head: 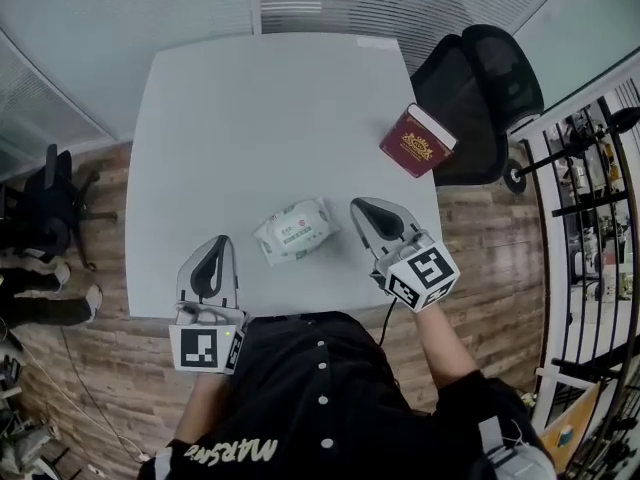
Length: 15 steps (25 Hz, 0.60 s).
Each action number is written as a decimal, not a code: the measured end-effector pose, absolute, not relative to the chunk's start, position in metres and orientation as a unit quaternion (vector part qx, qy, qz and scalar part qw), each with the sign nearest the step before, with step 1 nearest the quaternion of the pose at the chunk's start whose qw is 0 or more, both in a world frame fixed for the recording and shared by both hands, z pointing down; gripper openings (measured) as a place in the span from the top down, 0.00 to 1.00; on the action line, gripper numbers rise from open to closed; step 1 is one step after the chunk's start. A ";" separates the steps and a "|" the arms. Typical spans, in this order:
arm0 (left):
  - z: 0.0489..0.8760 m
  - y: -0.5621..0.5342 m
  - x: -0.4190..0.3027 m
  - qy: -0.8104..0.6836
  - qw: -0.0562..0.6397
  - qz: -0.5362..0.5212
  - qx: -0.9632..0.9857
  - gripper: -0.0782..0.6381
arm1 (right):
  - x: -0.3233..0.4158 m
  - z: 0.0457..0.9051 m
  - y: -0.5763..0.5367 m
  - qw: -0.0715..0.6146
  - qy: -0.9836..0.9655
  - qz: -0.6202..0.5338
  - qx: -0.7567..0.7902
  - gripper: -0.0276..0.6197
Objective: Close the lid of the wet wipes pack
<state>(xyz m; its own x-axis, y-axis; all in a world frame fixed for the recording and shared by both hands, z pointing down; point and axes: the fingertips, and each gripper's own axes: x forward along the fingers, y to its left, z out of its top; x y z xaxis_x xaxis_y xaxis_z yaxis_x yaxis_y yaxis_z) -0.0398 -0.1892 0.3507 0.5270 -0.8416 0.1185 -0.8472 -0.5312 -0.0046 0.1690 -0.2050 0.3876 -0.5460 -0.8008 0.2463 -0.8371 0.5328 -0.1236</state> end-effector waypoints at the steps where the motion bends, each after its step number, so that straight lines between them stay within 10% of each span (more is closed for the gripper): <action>1: 0.347 -0.192 -0.039 -0.482 0.024 0.050 0.874 0.88 | 0.175 0.377 -0.203 0.061 -0.870 0.109 0.477 0.91; 15: 0.302 -0.228 -0.061 -0.495 -0.016 0.019 0.868 0.88 | 0.241 0.297 -0.176 -0.056 -0.785 0.027 0.616 0.91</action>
